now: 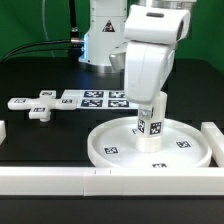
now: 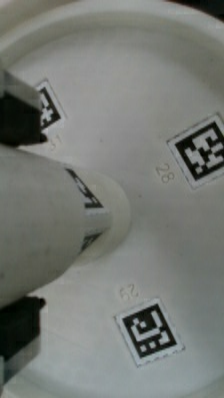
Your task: Assemble round table
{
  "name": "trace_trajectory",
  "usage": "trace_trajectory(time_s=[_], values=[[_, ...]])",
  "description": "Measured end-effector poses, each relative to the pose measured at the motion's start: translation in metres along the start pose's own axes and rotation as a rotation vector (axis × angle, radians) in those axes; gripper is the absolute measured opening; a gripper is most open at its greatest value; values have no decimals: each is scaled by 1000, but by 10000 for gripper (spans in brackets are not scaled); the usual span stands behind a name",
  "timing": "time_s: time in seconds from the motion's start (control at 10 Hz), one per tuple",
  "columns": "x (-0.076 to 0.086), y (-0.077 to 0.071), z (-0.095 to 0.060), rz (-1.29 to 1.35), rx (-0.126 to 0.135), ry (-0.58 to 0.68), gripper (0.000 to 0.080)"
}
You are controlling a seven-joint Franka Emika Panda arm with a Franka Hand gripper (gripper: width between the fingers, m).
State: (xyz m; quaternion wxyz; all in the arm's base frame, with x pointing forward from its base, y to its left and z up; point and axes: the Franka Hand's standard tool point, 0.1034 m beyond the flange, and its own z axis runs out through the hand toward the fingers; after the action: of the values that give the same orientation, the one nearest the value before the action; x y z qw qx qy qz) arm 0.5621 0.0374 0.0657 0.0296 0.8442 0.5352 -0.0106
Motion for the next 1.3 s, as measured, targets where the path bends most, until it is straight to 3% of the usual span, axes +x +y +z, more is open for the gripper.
trace_trajectory(time_s=[0.2, 0.5, 0.7, 0.8, 1.1, 1.3], values=[[-1, -2, 1, 249, 16, 10, 409], [-1, -4, 1, 593, 68, 5, 409], [0, -5, 1, 831, 74, -3, 409], [1, -4, 0, 878, 66, 4, 409], [1, -4, 0, 1018, 74, 3, 409], [0, -4, 1, 1243, 104, 7, 409]])
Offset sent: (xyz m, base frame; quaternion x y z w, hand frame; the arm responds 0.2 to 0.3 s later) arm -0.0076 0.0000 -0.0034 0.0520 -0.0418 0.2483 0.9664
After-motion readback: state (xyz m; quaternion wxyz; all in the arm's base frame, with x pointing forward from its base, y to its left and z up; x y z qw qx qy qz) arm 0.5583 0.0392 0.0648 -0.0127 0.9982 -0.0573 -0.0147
